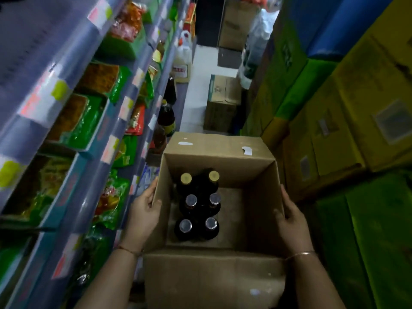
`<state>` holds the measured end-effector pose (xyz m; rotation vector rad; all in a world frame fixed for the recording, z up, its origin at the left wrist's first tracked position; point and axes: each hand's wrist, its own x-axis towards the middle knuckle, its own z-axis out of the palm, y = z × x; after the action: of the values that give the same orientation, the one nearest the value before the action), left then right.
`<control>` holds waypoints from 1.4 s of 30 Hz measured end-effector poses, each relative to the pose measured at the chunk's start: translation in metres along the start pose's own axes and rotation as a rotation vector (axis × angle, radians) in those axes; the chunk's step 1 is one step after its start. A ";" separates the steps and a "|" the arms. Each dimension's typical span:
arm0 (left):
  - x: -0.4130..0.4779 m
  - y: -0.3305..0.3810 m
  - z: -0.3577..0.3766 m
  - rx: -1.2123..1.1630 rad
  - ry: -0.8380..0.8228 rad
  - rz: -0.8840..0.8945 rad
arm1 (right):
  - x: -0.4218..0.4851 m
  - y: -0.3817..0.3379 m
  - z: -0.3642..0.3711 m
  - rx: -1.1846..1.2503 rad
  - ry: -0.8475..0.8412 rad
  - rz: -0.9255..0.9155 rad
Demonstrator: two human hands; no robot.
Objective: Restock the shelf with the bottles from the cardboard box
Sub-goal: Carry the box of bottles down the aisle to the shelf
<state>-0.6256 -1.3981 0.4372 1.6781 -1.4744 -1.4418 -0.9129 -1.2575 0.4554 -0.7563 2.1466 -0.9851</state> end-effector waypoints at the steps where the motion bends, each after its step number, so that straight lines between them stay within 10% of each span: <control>1: 0.013 0.005 0.004 -0.005 -0.005 0.007 | 0.013 -0.004 0.001 0.007 -0.005 -0.003; 17: 0.186 -0.002 0.070 0.084 -0.002 0.051 | 0.194 0.002 0.047 0.086 -0.070 0.085; 42: 0.346 -0.208 0.180 0.145 0.007 0.051 | 0.345 0.222 0.186 0.030 -0.043 -0.048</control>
<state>-0.7494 -1.6010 0.0647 1.7151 -1.6396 -1.3289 -1.0394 -1.4614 0.0742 -0.8109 2.0809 -1.0154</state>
